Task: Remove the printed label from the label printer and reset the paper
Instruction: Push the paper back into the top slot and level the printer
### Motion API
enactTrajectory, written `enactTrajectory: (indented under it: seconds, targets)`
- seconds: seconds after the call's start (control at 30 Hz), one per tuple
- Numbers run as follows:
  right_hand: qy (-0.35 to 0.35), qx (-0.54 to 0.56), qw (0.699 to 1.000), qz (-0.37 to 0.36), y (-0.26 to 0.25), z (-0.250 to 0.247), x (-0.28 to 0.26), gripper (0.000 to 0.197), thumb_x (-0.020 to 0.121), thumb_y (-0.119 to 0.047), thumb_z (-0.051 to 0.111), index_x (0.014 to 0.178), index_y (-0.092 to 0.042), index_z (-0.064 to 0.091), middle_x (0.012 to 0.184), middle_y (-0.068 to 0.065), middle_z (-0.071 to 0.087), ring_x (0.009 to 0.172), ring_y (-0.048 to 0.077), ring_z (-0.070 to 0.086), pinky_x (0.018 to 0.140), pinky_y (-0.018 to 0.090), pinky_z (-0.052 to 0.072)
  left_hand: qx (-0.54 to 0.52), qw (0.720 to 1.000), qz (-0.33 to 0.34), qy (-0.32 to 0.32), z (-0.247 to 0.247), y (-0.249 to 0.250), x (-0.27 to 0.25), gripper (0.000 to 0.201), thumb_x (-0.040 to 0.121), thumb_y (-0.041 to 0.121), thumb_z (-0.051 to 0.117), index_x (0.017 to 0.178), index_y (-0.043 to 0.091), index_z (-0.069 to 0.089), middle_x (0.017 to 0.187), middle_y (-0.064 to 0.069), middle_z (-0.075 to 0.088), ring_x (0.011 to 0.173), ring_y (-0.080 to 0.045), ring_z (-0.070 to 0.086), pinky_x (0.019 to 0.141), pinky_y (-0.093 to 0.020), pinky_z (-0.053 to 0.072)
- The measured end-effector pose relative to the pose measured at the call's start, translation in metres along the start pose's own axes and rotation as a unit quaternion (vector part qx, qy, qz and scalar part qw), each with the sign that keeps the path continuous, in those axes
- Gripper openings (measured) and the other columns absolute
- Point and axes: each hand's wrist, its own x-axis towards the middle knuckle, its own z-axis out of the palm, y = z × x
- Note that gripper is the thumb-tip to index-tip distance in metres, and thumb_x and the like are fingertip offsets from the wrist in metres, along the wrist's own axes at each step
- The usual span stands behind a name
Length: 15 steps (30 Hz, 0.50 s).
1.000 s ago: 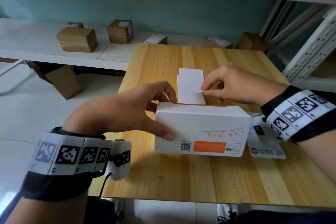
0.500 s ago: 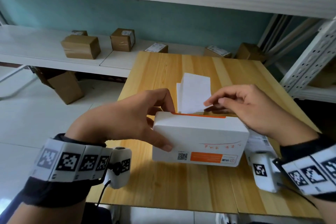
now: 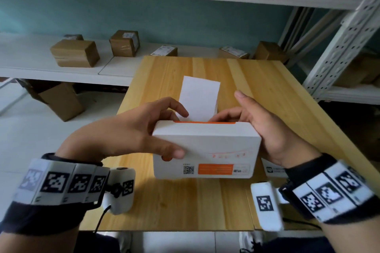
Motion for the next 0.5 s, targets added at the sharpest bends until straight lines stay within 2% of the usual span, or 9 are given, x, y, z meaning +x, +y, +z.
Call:
enactTrajectory:
  seconds: [0.07, 0.1, 0.17, 0.23, 0.37, 0.5]
  targets:
    - [0.014, 0.007, 1.000, 0.002, 0.0014, -0.0014, -0.0005, 0.077, 0.097, -0.062, 0.022, 0.101, -0.006, 0.075, 0.102, 0.025, 0.073, 0.089, 0.034, 0.069, 0.091, 0.046, 0.045, 0.013, 1.000, 0.002, 0.000, 0.0008, -0.0006, 0.0011, 0.060, 0.071, 0.012, 0.088, 0.122, 0.022, 0.057, 0.112, -0.002, 0.067, 0.091, -0.020, 0.073, 0.070, -0.025, 0.060]
    - [0.016, 0.006, 1.000, 0.002, 0.0029, -0.0022, -0.0003, 0.077, 0.097, -0.064, 0.022, 0.101, -0.008, 0.076, 0.103, 0.027, 0.073, 0.092, 0.038, 0.070, 0.096, 0.050, 0.045, 0.018, 1.000, -0.001, -0.007, 0.0013, -0.0003, 0.0012, 0.058, 0.074, 0.009, 0.086, 0.123, 0.022, 0.058, 0.112, -0.001, 0.070, 0.096, -0.018, 0.073, 0.075, -0.027, 0.061]
    - [0.020, -0.003, 1.000, 0.001, 0.0062, -0.0032, 0.0008, 0.077, 0.096, -0.067, 0.022, 0.102, -0.013, 0.076, 0.103, 0.027, 0.073, 0.100, 0.044, 0.070, 0.106, 0.059, 0.041, 0.019, 1.000, -0.009, -0.018, 0.0011, -0.0003, 0.0013, 0.058, 0.076, 0.004, 0.083, 0.126, 0.022, 0.059, 0.113, -0.004, 0.075, 0.101, -0.018, 0.074, 0.082, -0.031, 0.062]
    - [0.024, -0.008, 1.000, 0.006, 0.0094, -0.0038, 0.0018, 0.075, 0.095, -0.069, 0.023, 0.102, -0.016, 0.076, 0.102, 0.024, 0.074, 0.102, 0.045, 0.069, 0.107, 0.064, 0.039, 0.018, 1.000, -0.011, -0.017, 0.0004, 0.0002, 0.0017, 0.058, 0.076, 0.002, 0.082, 0.126, 0.020, 0.059, 0.113, -0.006, 0.076, 0.102, -0.021, 0.074, 0.085, -0.036, 0.062]
    - [0.023, -0.015, 1.000, 0.004, 0.0092, -0.0021, 0.0007, 0.071, 0.093, -0.069, 0.025, 0.100, -0.019, 0.076, 0.099, 0.019, 0.076, 0.098, 0.040, 0.072, 0.105, 0.061, 0.041, 0.053, 0.999, 0.005, 0.001, -0.0002, 0.0010, 0.0013, 0.059, 0.070, 0.015, 0.089, 0.122, 0.023, 0.063, 0.117, -0.002, 0.072, 0.108, -0.024, 0.070, 0.093, -0.048, 0.058]
    - [0.030, -0.023, 0.999, 0.000, 0.0066, 0.0007, -0.0003, 0.070, 0.097, -0.065, 0.026, 0.096, -0.015, 0.074, 0.091, 0.015, 0.077, 0.086, 0.031, 0.074, 0.098, 0.052, 0.045, 0.053, 0.999, 0.008, 0.007, 0.0012, 0.0008, 0.0006, 0.058, 0.069, 0.015, 0.090, 0.121, 0.024, 0.066, 0.115, 0.000, 0.074, 0.109, -0.017, 0.070, 0.094, -0.043, 0.058]
